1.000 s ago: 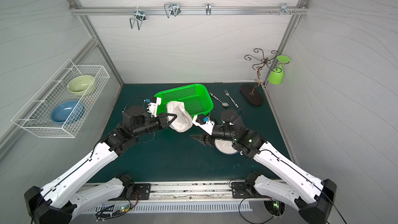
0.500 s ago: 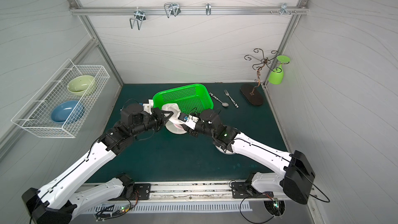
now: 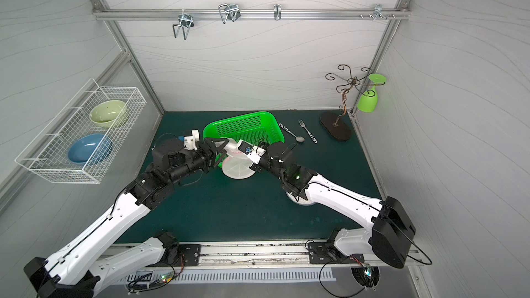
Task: Turn the laundry bag inside out
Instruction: Turn over the laundry bag.
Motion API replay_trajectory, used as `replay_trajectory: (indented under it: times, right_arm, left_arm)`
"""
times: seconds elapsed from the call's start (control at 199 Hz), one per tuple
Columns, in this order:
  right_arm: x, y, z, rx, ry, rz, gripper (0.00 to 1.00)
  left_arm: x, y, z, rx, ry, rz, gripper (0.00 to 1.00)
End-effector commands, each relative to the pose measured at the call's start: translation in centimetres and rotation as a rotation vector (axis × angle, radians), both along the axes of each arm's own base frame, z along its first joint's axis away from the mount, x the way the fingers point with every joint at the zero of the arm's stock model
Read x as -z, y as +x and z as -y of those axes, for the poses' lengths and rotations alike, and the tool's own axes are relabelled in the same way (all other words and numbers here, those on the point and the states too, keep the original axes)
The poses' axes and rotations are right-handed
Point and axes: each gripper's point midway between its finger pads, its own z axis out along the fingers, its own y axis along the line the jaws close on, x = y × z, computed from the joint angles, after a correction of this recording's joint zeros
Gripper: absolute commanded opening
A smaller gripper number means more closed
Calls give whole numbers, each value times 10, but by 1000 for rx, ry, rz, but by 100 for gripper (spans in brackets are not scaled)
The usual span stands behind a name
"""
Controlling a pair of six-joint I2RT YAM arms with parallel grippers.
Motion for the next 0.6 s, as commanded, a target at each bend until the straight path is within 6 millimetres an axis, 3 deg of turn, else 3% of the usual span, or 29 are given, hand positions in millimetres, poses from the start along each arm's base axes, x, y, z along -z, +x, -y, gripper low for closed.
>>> replay_trajectory:
  times: [0.0, 0.086, 0.196, 0.287, 0.428, 0.599]
  right_arm:
    - [-34, 2, 32, 36, 140, -53, 0]
    - [-41, -4, 50, -2, 162, -82, 0]
    - [-48, -22, 66, -96, 136, -100, 0]
    - [-52, -37, 76, -148, 96, -107, 0]
    - [-62, -58, 81, -219, 98, -127, 0]
    - [-72, -69, 77, -270, 148, -183, 0]
  left_arm:
    - [-65, -13, -20, -20, 177, 423, 74]
    - [-74, -31, -29, 43, 481, 654, 76]
    - [-59, -44, -35, 167, 849, 835, 75]
    - [-43, -45, -34, 269, 1039, 902, 74]
    - [-25, -48, -9, 455, 1108, 1043, 74]
    - [-23, -41, 19, 520, 1062, 1169, 74]
